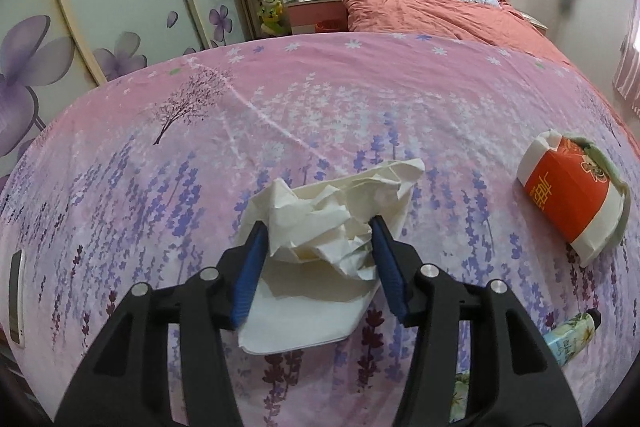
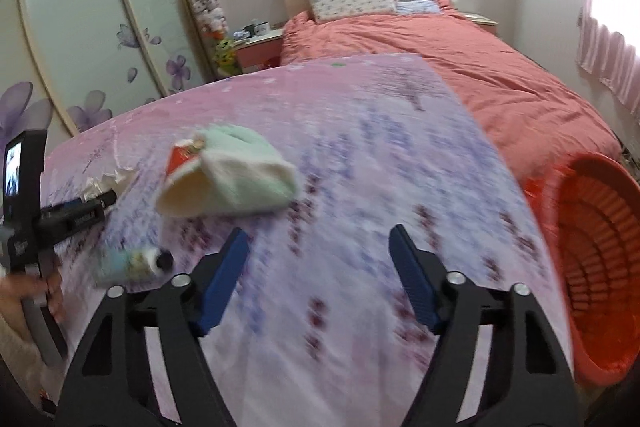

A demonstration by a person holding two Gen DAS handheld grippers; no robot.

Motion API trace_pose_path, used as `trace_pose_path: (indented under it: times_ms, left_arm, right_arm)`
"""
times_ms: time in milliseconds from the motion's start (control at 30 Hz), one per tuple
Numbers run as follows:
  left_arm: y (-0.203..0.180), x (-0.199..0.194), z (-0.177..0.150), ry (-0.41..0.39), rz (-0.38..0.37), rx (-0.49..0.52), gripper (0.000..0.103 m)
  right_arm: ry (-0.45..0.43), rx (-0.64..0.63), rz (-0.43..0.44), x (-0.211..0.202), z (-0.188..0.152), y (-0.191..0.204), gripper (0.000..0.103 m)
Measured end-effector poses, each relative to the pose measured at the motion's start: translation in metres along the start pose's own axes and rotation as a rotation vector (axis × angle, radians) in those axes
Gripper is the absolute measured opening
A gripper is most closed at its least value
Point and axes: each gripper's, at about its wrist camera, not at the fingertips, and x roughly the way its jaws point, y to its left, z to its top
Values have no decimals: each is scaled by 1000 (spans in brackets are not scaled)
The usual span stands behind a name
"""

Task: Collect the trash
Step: 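Grasp the crumpled white tissue with the left tool while the right tool approaches the green sock, then grasp the pale green sock with the right tool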

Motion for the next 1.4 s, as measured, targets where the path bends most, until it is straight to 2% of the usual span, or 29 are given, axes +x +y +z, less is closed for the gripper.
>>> trace_pose_path:
  times_ms: [100,267,300,333,367,400,433,600,767,867,900,967,1000,1033,1100,1167,1267,1400]
  left_arm:
    - [7,2,1,4,-15,-17,55]
    - [10,5,3,7,-21,-26,56]
    - [10,5,3,7,-17,-23,56]
    - [10,5,3,7,-15,-22,56]
    - [10,5,4,7,-15,-22,56]
    - [10,5,4,7,-17,-24,56]
    - [11,6,4,7,-19,-26,56]
    - [10,6,4,8,-17,-27,57]
    - [9,6,4,8,-14,-27,57]
    - [9,6,4,7,-14,-26,57]
    - [9,6,4,7,-14,-26,57]
    - [9,6,4,7,-13,-26,57]
    - [9,6,4,7,-13,-25,57]
    - [9,6,4,7,-11,-25,58]
    - [9,6,4,7,-6,-24,58]
    - [9,6,4,7,-5,-24,59]
    - [9,7,4,7,-5,-25,59]
    - [9,6,4,7,-6,-25,59]
  right_arm:
    - [16,14,24,20,15,15,63]
    - [41,24,56,38,25,28,62]
    - [48,18,59,41,25,30,54]
    - [60,9,57,44,25,33,41]
    - [76,-1,50,47,23,35,32]
    - [83,-7,45,49,22,36,15]
    - [87,-8,46,50,20,37,7]
    - [59,-4,50,33,9,31,6]
    - [39,-29,-64,12,-1,14,6]
    - [58,-24,-65,2,-9,-1,6]
    - [66,-21,-50,0,-12,-4,6]
    - [78,-10,-11,-3,-13,-9,14]
    - [82,-6,-1,-3,-13,-9,31]
    - [75,0,9,-4,-14,-10,53]
    - [49,2,6,-5,-13,-9,66]
    - [46,-1,-4,-3,-11,-9,68]
    - [42,10,-31,5,-7,-9,76]
    - [60,64,-28,18,1,-13,76]
